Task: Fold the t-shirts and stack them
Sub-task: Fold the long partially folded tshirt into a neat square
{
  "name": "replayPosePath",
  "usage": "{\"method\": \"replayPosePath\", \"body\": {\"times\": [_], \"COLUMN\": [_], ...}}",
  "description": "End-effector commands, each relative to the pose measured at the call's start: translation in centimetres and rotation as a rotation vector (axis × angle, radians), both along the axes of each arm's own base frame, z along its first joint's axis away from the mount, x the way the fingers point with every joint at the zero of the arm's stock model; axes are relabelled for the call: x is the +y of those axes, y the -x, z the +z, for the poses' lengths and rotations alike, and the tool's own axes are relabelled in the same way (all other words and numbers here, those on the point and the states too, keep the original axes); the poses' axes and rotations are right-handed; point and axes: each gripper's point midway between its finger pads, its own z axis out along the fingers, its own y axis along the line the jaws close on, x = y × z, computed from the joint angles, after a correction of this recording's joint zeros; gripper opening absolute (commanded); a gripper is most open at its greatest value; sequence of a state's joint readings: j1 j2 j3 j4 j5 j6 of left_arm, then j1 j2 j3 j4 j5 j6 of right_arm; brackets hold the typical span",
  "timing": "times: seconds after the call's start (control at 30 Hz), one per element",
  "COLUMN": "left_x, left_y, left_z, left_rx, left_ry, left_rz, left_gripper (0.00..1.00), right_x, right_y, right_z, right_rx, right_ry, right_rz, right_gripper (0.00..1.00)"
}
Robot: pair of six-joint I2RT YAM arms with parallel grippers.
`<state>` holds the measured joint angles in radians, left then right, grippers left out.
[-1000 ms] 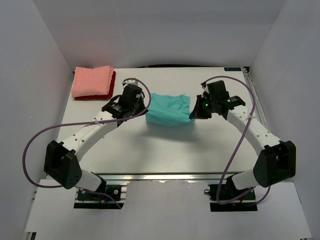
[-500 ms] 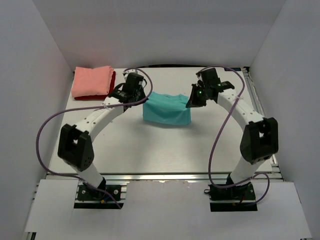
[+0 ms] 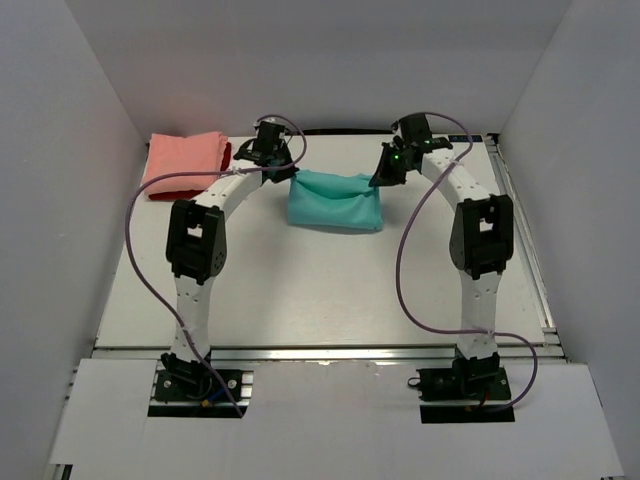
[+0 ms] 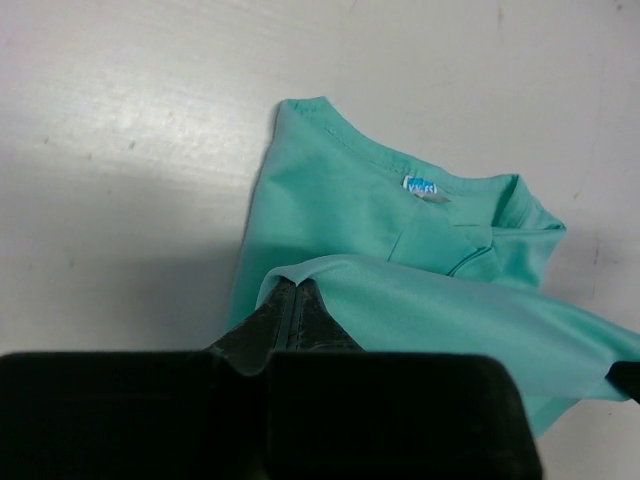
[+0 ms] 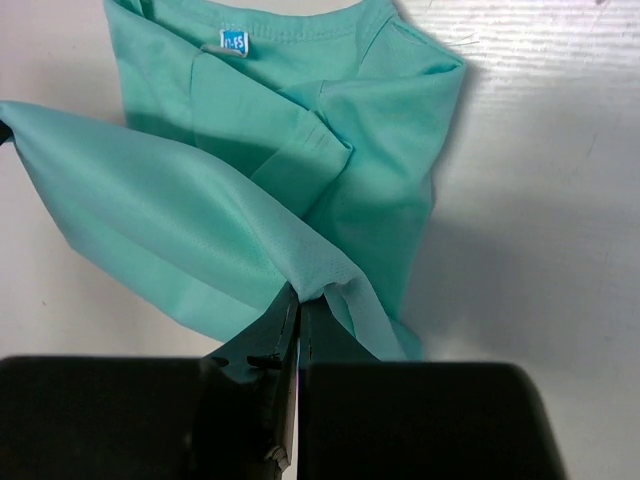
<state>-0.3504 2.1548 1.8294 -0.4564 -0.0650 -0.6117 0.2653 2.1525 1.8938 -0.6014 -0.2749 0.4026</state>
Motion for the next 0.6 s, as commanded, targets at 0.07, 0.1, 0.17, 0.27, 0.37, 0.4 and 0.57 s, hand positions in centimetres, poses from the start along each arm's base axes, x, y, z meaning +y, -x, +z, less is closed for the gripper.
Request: {"method": "replayPosePath", "body": {"times": [0.07, 0.1, 0.17, 0.27, 0.37, 0.4, 0.57], "left_x": [-1.0, -1.2, -1.5, -1.5, -1.1, -1.0, 0.0], "left_y": [-3.8, -4.2, -5.3, -6.8, -7.1, -6.9, -5.9], "left_z": [3.1, 2.2, 2.8, 5.4, 9.7, 10.2, 12.2], "left_rx": [-0.087, -0.077, -0.106, -0.205, -0.327, -0.341, -0.358], "left_ry": [0.069, 0.075, 0.107, 0.177, 0.211, 0.21, 0.191], "left_rz": [-0.065, -0.08, -0.095, -0.106, -0.098, -0.098, -0.101], "left_gripper": [0.0, 0.0, 0.26, 0.6, 0.89, 0.91, 0.98], "right_x": [0.6, 0.8, 0.8, 0.8, 0.5, -0.1, -0.9], "right_y": [-3.9, -5.1, -6.4, -8.6, -9.9, -10.3, -9.8], "right_z": [1.4, 2.2, 2.6, 4.8, 8.0, 8.8, 11.0], "right_rx": [-0.103, -0.148, -0.194, -0.312, -0.424, -0.452, -0.522], "right_ry": [-0.092, -0.111, -0.124, -0.155, -0.179, -0.164, -0.133], "right_rz": [0.012, 0.011, 0.007, -0.02, -0.048, -0.075, -0.045], "right_gripper": [0.0, 0.0, 0.11, 0.37, 0.63, 0.75, 0.83]}}
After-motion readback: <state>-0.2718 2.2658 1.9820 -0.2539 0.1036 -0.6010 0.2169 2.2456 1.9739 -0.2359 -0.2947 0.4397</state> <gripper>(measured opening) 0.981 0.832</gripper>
